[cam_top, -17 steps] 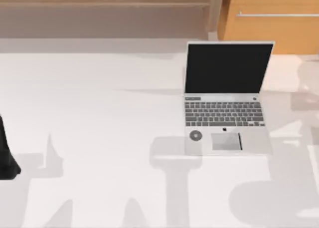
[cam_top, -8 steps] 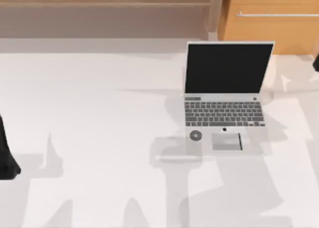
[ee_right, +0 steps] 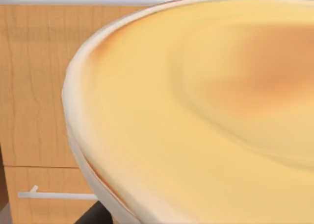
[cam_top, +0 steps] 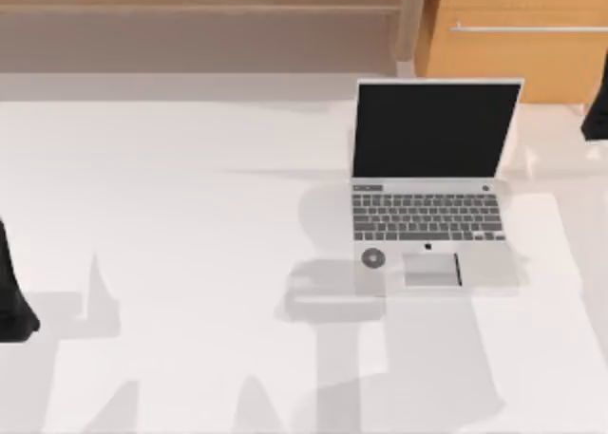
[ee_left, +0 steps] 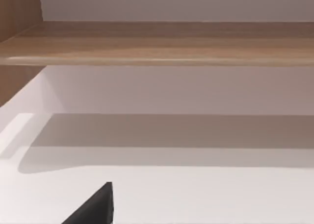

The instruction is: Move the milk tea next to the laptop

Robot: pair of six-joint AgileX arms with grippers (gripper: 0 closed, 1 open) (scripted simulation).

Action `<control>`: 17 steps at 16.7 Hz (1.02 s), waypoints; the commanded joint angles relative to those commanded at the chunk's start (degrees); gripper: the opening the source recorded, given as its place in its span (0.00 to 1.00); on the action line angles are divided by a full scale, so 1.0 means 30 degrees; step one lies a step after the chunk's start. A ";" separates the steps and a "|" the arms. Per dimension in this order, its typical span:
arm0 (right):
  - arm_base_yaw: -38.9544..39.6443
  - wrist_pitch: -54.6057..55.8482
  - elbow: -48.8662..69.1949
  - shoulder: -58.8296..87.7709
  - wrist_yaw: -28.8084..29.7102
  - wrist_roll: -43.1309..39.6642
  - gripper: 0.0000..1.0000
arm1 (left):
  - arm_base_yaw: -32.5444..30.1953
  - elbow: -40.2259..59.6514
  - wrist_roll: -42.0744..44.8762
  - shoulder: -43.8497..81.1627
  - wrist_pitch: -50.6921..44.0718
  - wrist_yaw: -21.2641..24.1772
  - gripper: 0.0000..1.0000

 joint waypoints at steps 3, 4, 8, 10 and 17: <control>0.1063 -0.1528 -0.0965 -0.0602 0.1486 0.0403 0.00 | 0.0000 0.0000 0.0000 0.0000 0.0000 0.0000 1.00; 0.1427 -0.2023 -0.1305 -0.0761 0.1947 0.0541 0.00 | 0.0000 0.0000 0.0000 0.0000 0.0000 0.0000 1.00; 0.2587 -0.3509 -0.2375 -0.1135 0.3357 0.0982 0.00 | 0.0000 0.0000 0.0000 0.0000 0.0000 0.0000 1.00; 0.2787 -0.3766 -0.2560 -0.1171 0.3609 0.1063 0.00 | 0.0000 0.0000 0.0000 0.0000 0.0000 0.0000 1.00; 0.2654 -0.3541 -0.2598 -0.1133 0.3534 0.1094 0.00 | 0.0000 0.0000 0.0000 0.0000 0.0000 0.0000 1.00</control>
